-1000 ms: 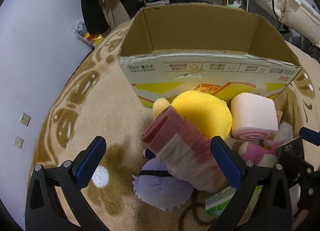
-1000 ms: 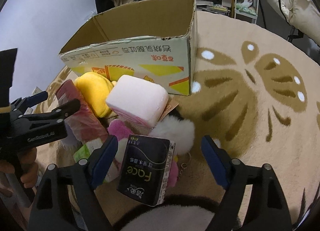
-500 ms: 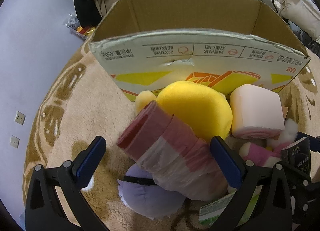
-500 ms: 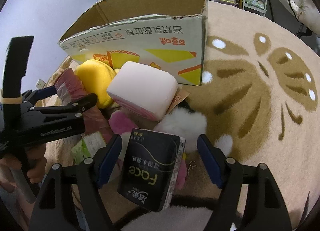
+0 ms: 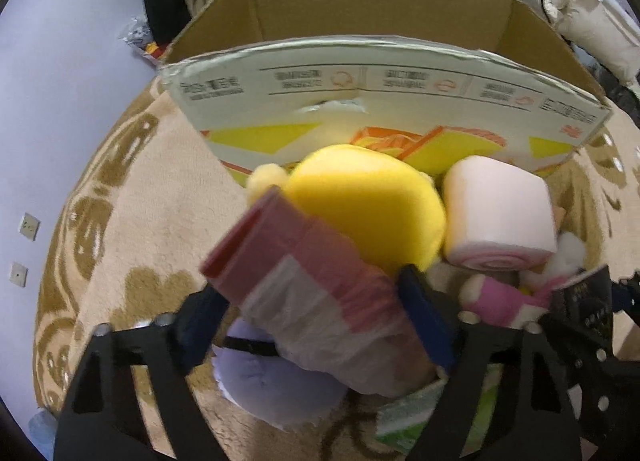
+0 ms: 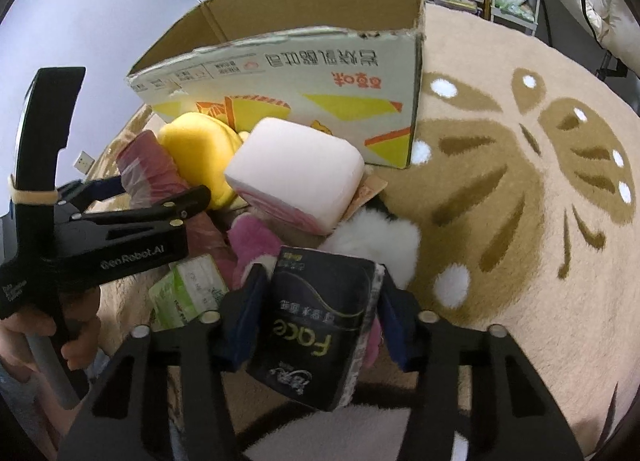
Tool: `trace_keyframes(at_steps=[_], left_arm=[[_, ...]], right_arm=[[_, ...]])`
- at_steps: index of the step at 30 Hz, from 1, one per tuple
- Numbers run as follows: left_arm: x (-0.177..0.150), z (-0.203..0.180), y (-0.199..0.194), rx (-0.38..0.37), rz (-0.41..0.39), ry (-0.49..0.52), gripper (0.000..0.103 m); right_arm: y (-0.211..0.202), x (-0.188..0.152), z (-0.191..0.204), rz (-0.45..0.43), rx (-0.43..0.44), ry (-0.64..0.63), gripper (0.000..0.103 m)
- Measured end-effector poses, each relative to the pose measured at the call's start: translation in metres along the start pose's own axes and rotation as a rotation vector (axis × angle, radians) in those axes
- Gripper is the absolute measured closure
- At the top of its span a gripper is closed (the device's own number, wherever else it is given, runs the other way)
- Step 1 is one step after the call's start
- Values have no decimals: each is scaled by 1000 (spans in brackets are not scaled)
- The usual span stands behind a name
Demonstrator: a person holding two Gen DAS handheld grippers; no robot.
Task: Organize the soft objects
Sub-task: 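Grasp the pink-wrapped roll with the left tool while the right tool grasps the black Face tissue pack, then lift the pink roll and Face pack over the box and release both inside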
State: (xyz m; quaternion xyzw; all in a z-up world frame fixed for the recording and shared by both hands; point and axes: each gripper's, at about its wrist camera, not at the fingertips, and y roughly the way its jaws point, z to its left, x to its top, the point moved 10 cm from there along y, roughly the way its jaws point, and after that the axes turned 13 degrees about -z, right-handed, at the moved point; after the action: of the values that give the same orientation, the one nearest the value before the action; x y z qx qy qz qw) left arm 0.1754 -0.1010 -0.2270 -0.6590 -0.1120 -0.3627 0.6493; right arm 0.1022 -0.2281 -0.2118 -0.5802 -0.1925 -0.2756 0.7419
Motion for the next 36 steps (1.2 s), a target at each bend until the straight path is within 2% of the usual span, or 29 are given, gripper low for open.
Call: trace_keyframes(at_steps=[3, 7, 14, 18, 24, 36], left_arm=[[0, -5, -3, -8, -7, 12, 43], [1, -3, -10, -22, -12, -34, 59], [6, 1, -26, -1, -50, -52, 70], [10, 3, -43, 8, -87, -52, 80], [16, -2, -62, 0, -147, -19, 83], [26, 21, -103, 50, -247, -58, 83]], right_arm=[[0, 1, 2, -4, 4, 1, 49], [-4, 5, 2, -27, 18, 10, 49], [-13, 12, 6, -75, 33, -1, 50], [-17, 19, 6, -109, 46, 4, 50], [-25, 30, 6, -160, 67, 3, 51], [-39, 37, 21, -218, 83, -36, 52]])
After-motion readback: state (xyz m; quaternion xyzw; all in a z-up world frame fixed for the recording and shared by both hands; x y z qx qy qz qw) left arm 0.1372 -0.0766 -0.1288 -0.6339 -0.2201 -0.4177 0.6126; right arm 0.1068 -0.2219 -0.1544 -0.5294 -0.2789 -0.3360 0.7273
